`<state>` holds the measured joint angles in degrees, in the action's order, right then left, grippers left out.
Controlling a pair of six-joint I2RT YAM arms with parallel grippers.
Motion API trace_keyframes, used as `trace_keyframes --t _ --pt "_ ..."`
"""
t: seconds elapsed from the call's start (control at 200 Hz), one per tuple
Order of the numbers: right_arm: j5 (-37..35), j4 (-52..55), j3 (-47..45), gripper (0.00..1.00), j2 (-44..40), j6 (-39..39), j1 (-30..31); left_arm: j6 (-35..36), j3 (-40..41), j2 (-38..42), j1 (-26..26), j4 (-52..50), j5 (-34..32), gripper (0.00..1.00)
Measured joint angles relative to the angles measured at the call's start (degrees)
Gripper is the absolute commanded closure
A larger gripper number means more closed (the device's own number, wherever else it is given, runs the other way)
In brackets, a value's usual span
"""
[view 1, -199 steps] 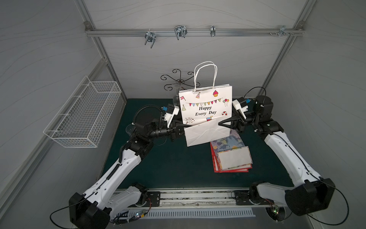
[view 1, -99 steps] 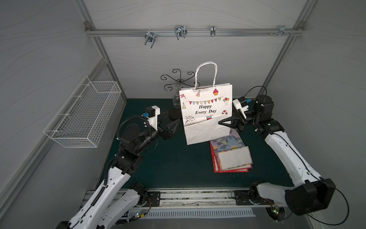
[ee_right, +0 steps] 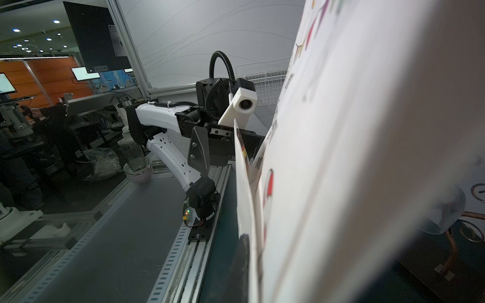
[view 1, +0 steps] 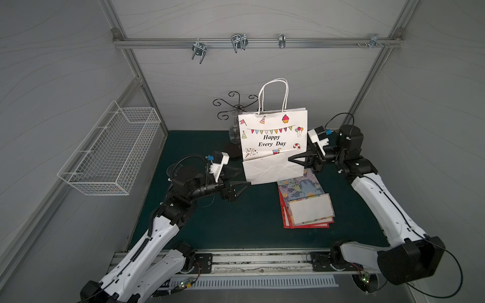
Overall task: Put away the paper bag
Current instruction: Press the paper bag.
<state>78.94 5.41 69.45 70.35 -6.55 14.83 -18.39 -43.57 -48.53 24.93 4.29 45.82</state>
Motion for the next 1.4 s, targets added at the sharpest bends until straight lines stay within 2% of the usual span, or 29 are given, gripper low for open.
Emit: trace_keyframes --t 0.26,0.36,0.445,0.71,0.75,0.815,0.85,0.98,1.086,1.216,1.291,1.351,1.401 --pt "3.08 2.03 1.42 1.00 0.76 0.09 2.21 1.16 -0.63 -5.70 0.00 1.99 0.55 0.00" --pt "3.15 2.71 1.42 1.00 0.85 0.11 2.45 -2.36 -0.63 -6.93 0.00 7.58 1.79 0.01" --pt "3.04 3.08 1.42 1.00 1.07 0.33 2.67 -6.29 -0.66 -7.80 0.00 13.64 2.99 0.09" --pt "1.84 3.76 1.42 1.00 1.92 1.31 2.99 -14.29 -0.74 -9.49 0.37 25.20 5.42 0.62" --pt "1.73 3.82 1.42 1.00 1.92 1.44 2.99 -14.84 -0.74 -9.49 0.37 25.94 5.57 0.74" --pt "1.55 4.07 1.40 1.00 1.92 1.66 3.04 -15.52 -0.79 -9.49 0.42 27.28 5.88 1.00" --pt "1.44 4.24 1.40 0.98 1.92 1.73 3.06 -15.67 -0.79 -9.49 0.44 27.67 6.03 1.00" --pt "1.49 5.49 1.29 0.66 1.73 2.16 3.04 -15.98 -0.79 -9.49 0.44 27.80 6.19 1.00" --pt "1.46 7.08 0.02 0.56 0.61 1.90 2.86 -16.17 -0.79 -9.49 0.55 28.17 6.08 1.00" --pt "1.49 10.62 -3.17 0.59 -2.25 0.26 2.67 -16.17 -0.79 -9.49 0.66 28.15 6.01 1.00" --pt "1.46 12.26 -5.11 0.65 -3.52 -0.48 2.56 -16.15 -0.85 -9.49 0.66 28.13 5.99 1.00" --pt "1.44 13.20 -6.34 0.76 -3.87 -0.92 2.56 -16.11 -0.87 -9.49 0.66 28.13 5.84 1.00" --pt "1.46 13.81 -6.97 0.91 -3.85 -0.66 2.56 -16.11 -0.87 -9.49 0.68 28.11 5.77 1.00"
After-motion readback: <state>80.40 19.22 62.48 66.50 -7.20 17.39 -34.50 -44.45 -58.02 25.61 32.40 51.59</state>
